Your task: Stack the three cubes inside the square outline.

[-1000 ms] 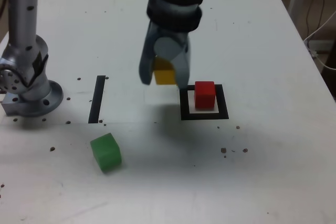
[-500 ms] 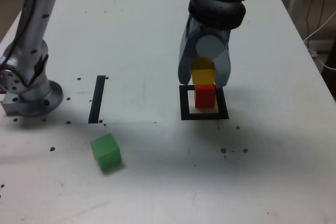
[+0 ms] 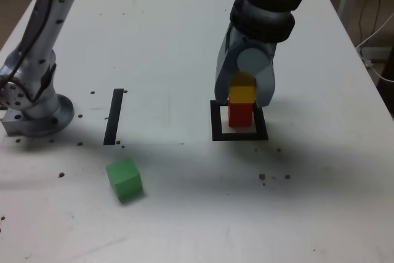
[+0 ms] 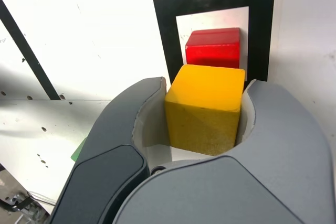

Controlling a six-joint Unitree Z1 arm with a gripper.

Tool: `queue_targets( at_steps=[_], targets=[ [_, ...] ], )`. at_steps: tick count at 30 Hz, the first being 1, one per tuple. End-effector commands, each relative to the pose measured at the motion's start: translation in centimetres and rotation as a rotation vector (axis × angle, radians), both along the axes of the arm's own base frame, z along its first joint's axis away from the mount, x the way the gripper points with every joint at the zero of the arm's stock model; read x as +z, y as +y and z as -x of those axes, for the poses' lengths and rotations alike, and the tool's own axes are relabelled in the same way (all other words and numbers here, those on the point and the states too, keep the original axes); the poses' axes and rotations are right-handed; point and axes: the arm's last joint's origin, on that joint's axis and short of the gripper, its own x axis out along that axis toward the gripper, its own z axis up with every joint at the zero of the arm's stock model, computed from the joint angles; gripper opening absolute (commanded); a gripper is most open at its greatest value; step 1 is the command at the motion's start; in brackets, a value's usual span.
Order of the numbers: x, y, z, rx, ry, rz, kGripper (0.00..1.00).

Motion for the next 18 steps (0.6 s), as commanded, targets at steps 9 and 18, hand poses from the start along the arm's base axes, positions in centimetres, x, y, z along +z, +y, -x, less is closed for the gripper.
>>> queue_targets(
  at_steps=[9, 18],
  targets=[
    [-1.0, 0.7, -0.2, 0.016, 0.033, 0.006, 0.19],
    [-1.7, 1.0, -0.5, 0.020, 0.044, 0.013, 0.19]
  ],
)
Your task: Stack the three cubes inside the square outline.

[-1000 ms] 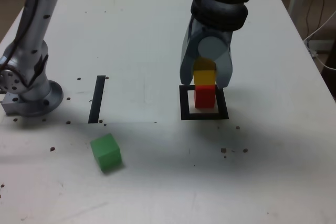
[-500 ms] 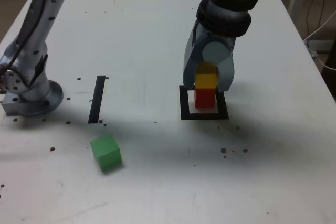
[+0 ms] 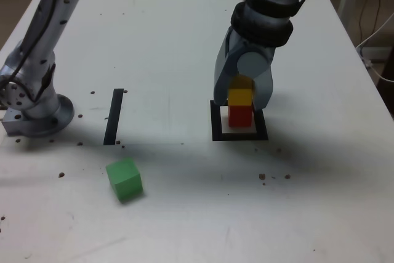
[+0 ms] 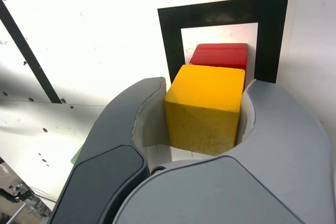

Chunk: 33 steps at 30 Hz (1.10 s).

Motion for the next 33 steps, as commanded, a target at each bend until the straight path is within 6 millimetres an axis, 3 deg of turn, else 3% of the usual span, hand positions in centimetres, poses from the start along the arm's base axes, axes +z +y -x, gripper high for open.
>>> queue_targets(
  at_steps=[1, 5, 8, 10, 11, 13, 16, 25, 33],
  targets=[
    [-0.3, 0.1, -0.1, 0.000, 0.007, 0.004, 0.19],
    [-0.6, 0.1, -0.2, 0.000, 0.012, 0.009, 0.20],
    [-0.9, 0.2, -0.3, 0.000, 0.020, 0.014, 0.30],
    [-1.1, 0.3, -0.3, -0.001, 0.025, 0.020, 0.47],
    [-1.3, 0.4, -0.3, -0.001, 0.028, 0.023, 0.62],
    [-1.5, 0.5, -0.4, -0.003, 0.030, 0.027, 0.82],
    [-1.7, 0.6, -0.4, -0.004, 0.030, 0.029, 0.98],
    [-1.6, 0.7, -0.1, -0.002, 0.019, 0.030, 1.00],
    [1.6, 0.9, 2.3, 0.005, -0.045, -0.003, 1.00]
  ],
)
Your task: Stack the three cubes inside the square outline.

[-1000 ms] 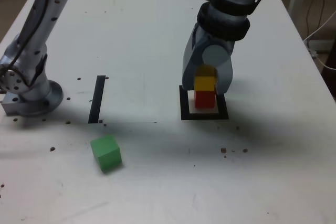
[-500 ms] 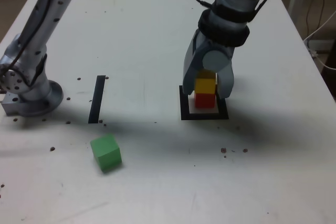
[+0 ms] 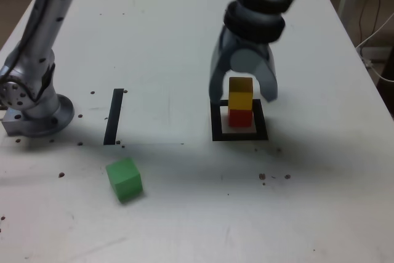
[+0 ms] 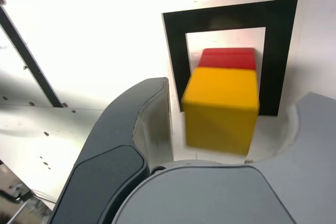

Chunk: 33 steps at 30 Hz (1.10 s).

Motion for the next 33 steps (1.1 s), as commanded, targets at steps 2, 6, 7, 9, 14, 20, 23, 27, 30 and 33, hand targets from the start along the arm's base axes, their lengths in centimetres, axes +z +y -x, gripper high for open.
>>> queue_targets(
  at_steps=[2, 6, 7, 9, 14, 20, 23, 27, 30, 33],
  targets=[
    [1.9, 0.0, 1.5, 0.001, -0.036, -0.021, 1.00],
    [4.0, -0.5, 3.6, -0.008, -0.082, -0.043, 1.00],
    [4.5, -0.7, 4.1, -0.011, -0.091, -0.048, 1.00],
    [5.1, -1.0, 5.3, -0.014, -0.099, -0.055, 1.00],
    [5.5, -2.0, 8.3, -0.025, -0.080, -0.060, 1.00],
    [5.0, -4.0, 11.2, -0.065, -0.056, -0.038, 1.00],
    [4.7, -5.2, 12.5, -0.091, -0.047, -0.031, 1.00],
    [3.8, -6.5, 14.2, -0.110, -0.023, -0.020, 1.00],
    [3.2, -7.4, 15.4, -0.101, -0.004, -0.020, 1.00],
    [2.8, -8.3, 16.7, -0.077, 0.009, -0.036, 1.00]
  ],
)
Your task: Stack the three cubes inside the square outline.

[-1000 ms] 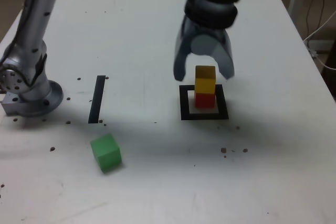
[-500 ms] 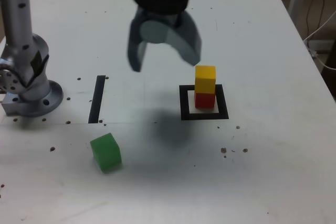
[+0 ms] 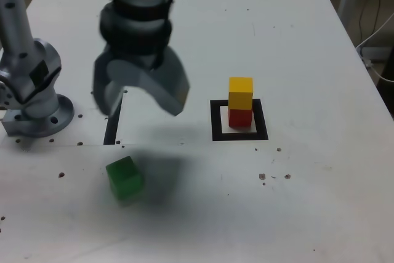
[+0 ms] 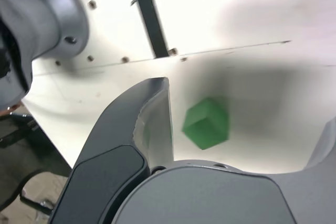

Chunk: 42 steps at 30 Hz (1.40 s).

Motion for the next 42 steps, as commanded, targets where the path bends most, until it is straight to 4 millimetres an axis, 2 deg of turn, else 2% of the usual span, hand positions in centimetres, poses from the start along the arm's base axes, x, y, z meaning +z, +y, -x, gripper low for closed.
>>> queue_targets(
  at_steps=[1, 5, 14, 20, 28, 42],
  targets=[
    [-0.2, -0.7, 1.0, 0.011, 0.001, -0.010, 1.00],
    [-0.7, -1.8, 1.7, -0.014, -0.002, -0.004, 1.00],
    [-2.1, -3.9, 2.7, -0.193, -0.019, 0.047, 1.00],
    [-3.9, -4.2, 4.0, -0.359, -0.020, 0.096, 1.00],
    [-5.4, -5.0, 4.9, -0.576, -0.119, 0.074, 1.00],
    [-6.0, -5.6, 5.5, -0.666, -0.139, 0.028, 0.95]
  ],
)
